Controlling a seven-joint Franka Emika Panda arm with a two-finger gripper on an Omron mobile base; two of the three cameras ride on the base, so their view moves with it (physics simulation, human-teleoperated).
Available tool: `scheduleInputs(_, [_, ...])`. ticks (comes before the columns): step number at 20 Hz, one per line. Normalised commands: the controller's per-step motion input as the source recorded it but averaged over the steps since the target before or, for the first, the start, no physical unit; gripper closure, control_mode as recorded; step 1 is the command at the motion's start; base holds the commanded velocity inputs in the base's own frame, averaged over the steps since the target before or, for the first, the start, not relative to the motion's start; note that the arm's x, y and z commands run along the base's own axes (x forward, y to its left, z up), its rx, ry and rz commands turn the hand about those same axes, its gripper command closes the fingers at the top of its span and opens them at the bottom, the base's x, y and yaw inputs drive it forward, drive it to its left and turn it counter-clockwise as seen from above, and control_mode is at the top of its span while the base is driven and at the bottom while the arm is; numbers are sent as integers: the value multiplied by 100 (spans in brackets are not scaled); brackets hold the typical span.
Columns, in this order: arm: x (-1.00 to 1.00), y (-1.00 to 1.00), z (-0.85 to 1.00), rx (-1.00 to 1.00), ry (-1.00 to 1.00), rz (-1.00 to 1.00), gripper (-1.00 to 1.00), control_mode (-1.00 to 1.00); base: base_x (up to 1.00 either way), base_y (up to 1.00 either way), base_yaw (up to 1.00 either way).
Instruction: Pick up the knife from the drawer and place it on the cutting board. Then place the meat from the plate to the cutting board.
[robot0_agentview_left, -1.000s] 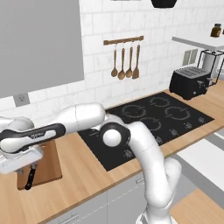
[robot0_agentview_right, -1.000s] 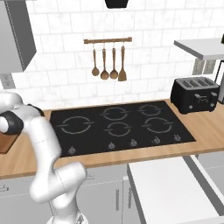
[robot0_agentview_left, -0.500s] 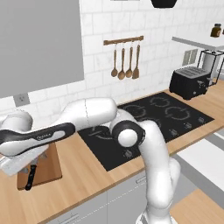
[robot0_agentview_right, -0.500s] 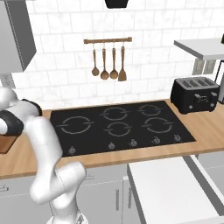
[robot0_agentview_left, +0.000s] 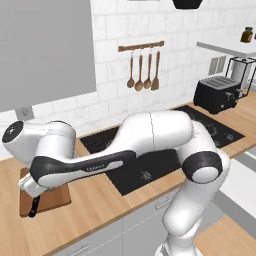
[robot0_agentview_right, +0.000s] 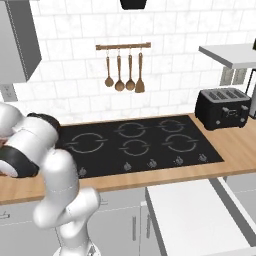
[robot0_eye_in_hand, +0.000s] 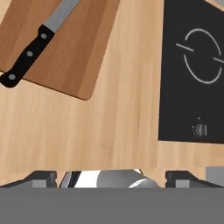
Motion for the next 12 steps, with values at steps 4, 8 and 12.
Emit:
scheduleInputs(4, [42, -100, 34, 4, -1, 22, -100, -100, 0, 0, 0])
scheduleInputs(8, [75, -100, 7, 28, 0, 27, -100, -100, 0, 0, 0])
scheduleInputs(12, [48, -100, 18, 19, 0, 31, -100, -100, 0, 0, 0])
